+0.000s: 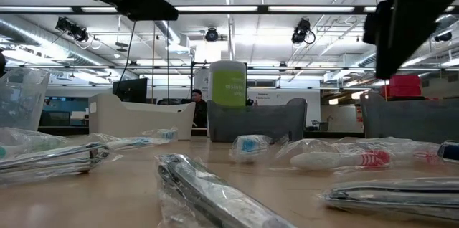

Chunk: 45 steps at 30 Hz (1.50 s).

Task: Pick & Place Travel size toiletries
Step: Put the red toothbrush into the right black bin

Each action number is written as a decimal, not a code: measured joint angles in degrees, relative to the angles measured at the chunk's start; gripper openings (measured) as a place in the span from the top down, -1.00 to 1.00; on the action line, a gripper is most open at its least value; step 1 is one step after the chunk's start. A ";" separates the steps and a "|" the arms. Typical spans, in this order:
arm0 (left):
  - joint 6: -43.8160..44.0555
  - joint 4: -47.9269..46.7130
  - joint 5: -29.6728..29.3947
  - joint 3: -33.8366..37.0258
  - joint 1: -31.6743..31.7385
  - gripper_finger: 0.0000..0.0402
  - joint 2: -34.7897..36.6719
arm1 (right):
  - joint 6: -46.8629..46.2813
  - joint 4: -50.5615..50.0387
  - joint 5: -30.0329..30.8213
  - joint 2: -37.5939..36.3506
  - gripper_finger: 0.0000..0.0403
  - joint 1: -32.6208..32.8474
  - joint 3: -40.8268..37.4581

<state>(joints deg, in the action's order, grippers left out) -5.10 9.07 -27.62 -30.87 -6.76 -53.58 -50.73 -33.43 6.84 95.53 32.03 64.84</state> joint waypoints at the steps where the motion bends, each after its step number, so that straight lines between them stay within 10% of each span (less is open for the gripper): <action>1: 0.13 0.72 0.01 0.00 0.00 0.31 0.00 | 2.08 0.35 1.29 0.00 -0.10 -0.03 0.00; 11: 2.12 2.54 10.30 0.00 0.00 0.31 -0.04 | 11.10 4.24 24.58 0.00 -0.21 -1.90 0.00; 22: 1.70 2.51 6.94 0.00 0.00 0.31 -0.04 | 22.35 7.59 1.07 4.58 -0.19 -6.04 0.00; 45: 2.74 2.40 6.86 0.00 0.00 0.31 -0.04 | 26.91 6.70 -5.39 14.56 0.26 -7.68 0.21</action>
<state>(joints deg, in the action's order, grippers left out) -2.36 11.47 -20.75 -30.87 -6.76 -53.63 -23.82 -26.73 1.45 110.09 24.35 65.05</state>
